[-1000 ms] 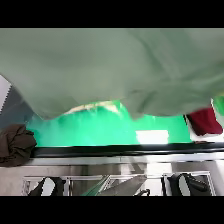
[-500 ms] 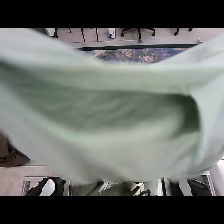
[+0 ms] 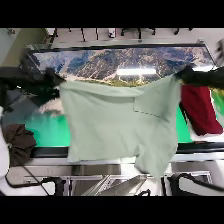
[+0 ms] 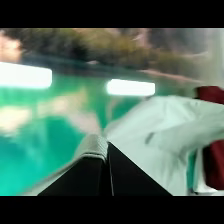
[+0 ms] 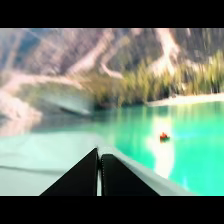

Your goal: Fold the shirts.

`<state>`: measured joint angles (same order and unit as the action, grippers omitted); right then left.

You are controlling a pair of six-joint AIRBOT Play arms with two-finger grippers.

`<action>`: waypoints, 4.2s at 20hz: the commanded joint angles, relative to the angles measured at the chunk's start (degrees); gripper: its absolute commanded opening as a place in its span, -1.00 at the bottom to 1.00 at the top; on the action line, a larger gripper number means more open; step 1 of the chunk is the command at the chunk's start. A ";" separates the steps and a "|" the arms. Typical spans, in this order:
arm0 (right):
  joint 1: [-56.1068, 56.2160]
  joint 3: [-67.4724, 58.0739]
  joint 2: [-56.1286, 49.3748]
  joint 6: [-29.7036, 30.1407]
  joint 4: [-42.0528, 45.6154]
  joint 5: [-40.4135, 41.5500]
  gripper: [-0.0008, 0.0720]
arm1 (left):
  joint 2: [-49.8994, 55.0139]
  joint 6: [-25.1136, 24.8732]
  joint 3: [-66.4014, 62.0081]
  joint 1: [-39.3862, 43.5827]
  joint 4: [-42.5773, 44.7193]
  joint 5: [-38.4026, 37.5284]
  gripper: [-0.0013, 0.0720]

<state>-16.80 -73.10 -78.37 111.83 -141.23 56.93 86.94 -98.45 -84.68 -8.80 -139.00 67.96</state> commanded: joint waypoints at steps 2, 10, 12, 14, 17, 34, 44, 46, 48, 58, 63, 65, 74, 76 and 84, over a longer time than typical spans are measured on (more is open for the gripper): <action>0.74 -5.18 -20.31 2.21 -2.27 -5.75 -0.93 | 14.64 -0.02 0.92 -0.94 1.46 -6.08 -0.93; -1.79 -28.63 -30.18 -0.81 -0.90 -1.05 -0.93 | 25.86 3.76 -22.34 -0.63 3.15 -3.26 -0.93; -2.69 -28.63 -29.92 -0.79 1.75 3.30 -0.93 | 27.32 5.57 -25.86 -0.39 7.87 2.73 -0.93; -3.02 -28.55 -29.90 -0.83 7.28 9.44 -0.93 | 27.85 5.57 -27.36 0.20 12.66 7.98 -0.93; -2.38 -28.50 -29.90 -4.61 18.60 15.61 -0.93 | 27.85 5.62 -27.17 1.92 17.84 10.86 -0.93; 2.16 -19.47 -29.86 -9.09 32.98 14.62 -0.93 | 28.30 5.88 -20.24 5.22 25.07 8.55 -0.93; 2.38 -25.40 -22.43 -12.94 31.91 22.40 0.38 | 28.22 7.58 -29.68 5.60 25.03 21.49 0.91; 0.81 -25.16 -17.18 -12.85 31.93 25.79 0.38 | 27.43 8.37 -33.27 4.17 25.53 29.68 0.91; -1.99 -20.85 -11.54 -12.44 31.95 29.97 0.38 | 22.97 8.28 -27.36 2.32 27.41 31.17 0.90; -25.16 29.75 20.76 -11.54 24.57 25.18 0.38 | -0.94 -2.60 33.09 -5.35 23.69 8.96 0.90; -25.83 39.58 21.88 -10.03 23.21 24.68 0.38 | -1.57 -7.65 39.19 -4.15 12.76 5.84 0.87; -25.83 43.87 21.86 -9.92 22.64 22.69 0.42 | -1.57 -8.63 39.30 -1.92 11.28 3.74 0.15; -22.69 50.51 13.46 -5.09 14.86 14.03 0.41 | -1.57 -9.01 33.73 -0.24 11.93 5.46 -0.93; -18.80 50.53 9.07 -5.07 13.79 12.15 0.41 | -1.57 -9.01 33.73 -0.70 11.91 5.03 -0.93; -9.49 46.84 4.68 -6.16 9.22 10.56 -0.92 | -6.03 -7.65 33.77 -4.46 15.28 7.67 -0.93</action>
<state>-27.42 -24.27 -74.39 109.25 -132.16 68.97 83.46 -107.39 -50.92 -11.66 -126.65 74.26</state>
